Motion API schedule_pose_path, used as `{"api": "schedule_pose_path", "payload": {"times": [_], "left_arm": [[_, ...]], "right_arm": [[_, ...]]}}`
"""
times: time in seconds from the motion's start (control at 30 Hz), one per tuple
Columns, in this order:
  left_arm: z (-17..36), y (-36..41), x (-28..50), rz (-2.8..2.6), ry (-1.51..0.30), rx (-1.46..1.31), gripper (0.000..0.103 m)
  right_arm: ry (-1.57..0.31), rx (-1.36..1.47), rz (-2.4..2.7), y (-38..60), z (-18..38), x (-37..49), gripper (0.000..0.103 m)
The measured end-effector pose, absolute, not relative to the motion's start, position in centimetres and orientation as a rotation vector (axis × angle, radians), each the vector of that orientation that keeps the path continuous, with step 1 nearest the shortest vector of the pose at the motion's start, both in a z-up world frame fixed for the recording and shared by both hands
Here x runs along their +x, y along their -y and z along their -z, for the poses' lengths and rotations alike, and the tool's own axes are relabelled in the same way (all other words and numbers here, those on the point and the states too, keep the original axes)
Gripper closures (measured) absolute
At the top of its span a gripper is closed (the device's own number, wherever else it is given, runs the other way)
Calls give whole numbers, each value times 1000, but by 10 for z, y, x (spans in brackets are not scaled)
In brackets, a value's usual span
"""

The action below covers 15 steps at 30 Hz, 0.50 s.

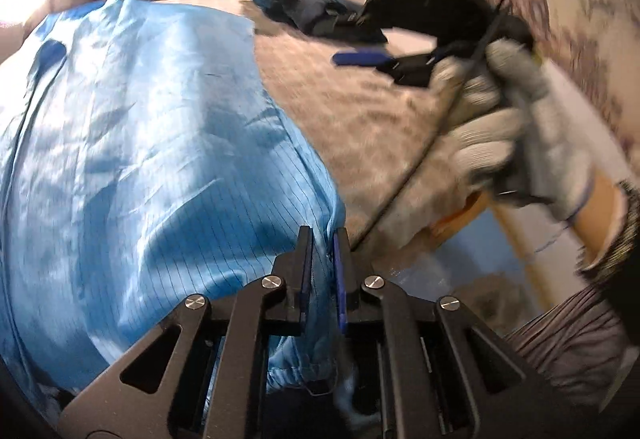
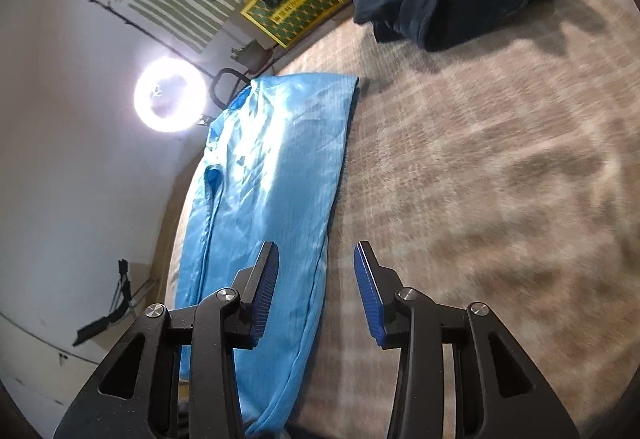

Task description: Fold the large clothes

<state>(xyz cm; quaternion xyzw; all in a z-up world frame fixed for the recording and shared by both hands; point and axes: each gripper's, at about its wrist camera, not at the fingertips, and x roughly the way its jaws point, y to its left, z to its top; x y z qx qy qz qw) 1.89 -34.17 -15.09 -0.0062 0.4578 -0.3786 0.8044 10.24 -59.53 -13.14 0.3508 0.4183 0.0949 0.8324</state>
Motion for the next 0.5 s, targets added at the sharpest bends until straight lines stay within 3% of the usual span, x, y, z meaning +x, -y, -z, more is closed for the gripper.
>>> {"api": "schedule_pose_path", "payload": {"times": [0.13,0.33,0.4,0.43,0.5], "left_arm": [[140,323,23,805,-980,-121,95],[126,301,23,786,-946,-206,95],[126,293,23,780,-944,-228,95],[128,290,24,776,-946,-240,95],[130,282,29,766,-948,-263,96]], "right_arm": [[-919,792,-197,583,144,140,53],[-989,807,-174,562,167,185,53],[-1012,821,-181,554,175,195,76],[-1022,830,-201,550,177,200,101],[-1051,754,-180,537,173,209,101]]}}
